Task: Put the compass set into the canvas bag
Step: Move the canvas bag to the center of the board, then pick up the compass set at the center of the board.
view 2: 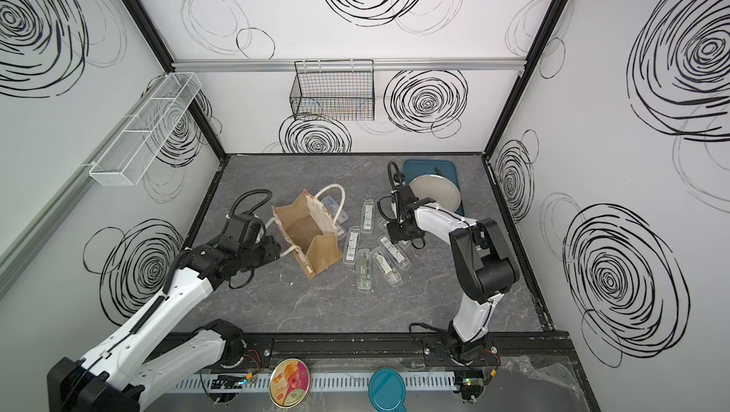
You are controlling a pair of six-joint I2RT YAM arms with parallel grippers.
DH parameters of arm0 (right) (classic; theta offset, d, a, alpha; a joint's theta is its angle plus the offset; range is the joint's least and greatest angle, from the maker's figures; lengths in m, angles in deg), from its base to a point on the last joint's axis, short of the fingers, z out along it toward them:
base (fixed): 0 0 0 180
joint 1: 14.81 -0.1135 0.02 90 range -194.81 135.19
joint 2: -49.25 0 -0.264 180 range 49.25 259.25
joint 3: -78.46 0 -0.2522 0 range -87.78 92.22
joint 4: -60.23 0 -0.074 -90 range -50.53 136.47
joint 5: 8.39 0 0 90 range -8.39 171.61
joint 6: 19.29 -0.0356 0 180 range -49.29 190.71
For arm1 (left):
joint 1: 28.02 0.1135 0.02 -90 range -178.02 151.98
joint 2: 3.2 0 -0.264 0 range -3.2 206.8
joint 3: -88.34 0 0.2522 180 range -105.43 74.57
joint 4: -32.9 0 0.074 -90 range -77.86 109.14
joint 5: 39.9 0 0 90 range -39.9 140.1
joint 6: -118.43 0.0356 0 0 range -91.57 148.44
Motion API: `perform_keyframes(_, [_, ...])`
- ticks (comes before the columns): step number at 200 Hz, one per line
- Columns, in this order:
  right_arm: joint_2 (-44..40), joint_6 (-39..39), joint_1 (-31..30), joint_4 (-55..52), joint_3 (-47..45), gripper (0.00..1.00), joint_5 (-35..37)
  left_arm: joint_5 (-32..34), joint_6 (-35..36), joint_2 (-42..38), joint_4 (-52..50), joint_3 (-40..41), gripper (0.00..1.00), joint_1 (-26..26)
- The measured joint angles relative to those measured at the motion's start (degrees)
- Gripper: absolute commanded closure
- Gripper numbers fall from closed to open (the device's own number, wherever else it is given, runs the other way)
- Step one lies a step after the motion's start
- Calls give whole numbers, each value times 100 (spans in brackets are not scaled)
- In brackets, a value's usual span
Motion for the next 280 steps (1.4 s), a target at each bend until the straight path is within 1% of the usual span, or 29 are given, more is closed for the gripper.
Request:
perform_keyframes(10, [0, 0, -22, 0, 2, 31, 17, -83, 101, 9, -4, -31, 76, 173])
perform_keyframes(32, [0, 0, -28, 9, 2, 31, 46, -260, 345, 85, -61, -232, 87, 662])
perform_keyframes(40, [2, 0, -26, 9, 2, 31, 59, -317, 468, 131, -66, -315, 89, 837])
perform_keyframes(63, [48, 2, -26, 4, 42, 31, 101, -496, 780, 326, -68, -514, 88, 1259])
perform_keyframes(82, [109, 22, -26, 7, 105, 31, 149, -627, 999, 520, -76, -599, 84, 1440])
perform_keyframes(88, [122, 28, -26, 7, 122, 31, 168, -651, 1054, 562, -83, -608, 80, 1464])
perform_keyframes(92, [129, 33, -26, 11, 127, 30, 173, -669, 1086, 581, -90, -616, 75, 1469])
perform_keyframes(106, [142, 57, -15, 7, 129, 29, 190, -739, 1198, 610, -118, -667, 45, 1469])
perform_keyframes(110, [149, 68, -13, 7, 131, 29, 188, -761, 1189, 608, -120, -684, 39, 1469])
perform_keyframes(117, [155, 87, -9, 2, 144, 29, 186, -778, 1211, 588, -127, -732, 33, 1447])
perform_keyframes(123, [162, 114, -9, -4, 162, 29, 184, -791, 1196, 566, -127, -769, 30, 1419])
perform_keyframes(134, [197, 160, -7, -9, 203, 29, 160, -789, 1217, 479, -138, -835, 28, 1349])
perform_keyframes(157, [321, 243, -4, -7, 293, 29, 96, -752, 1198, 223, -155, -940, 25, 1145])
perform_keyframes(185, [505, 313, -4, 2, 341, 30, 24, -651, 1145, -46, -162, -994, 24, 905])
perform_keyframes(214, [595, 339, -4, -11, 413, 32, -26, -483, 1078, -157, -175, -994, 24, 612])
perform_keyframes(250, [619, 81, 2, -13, 422, 36, -33, -354, 979, -221, -131, -944, 23, 297])
perform_keyframes(280, [614, -247, 20, 2, 420, 40, -61, -280, 894, -306, -70, -881, 23, 153])
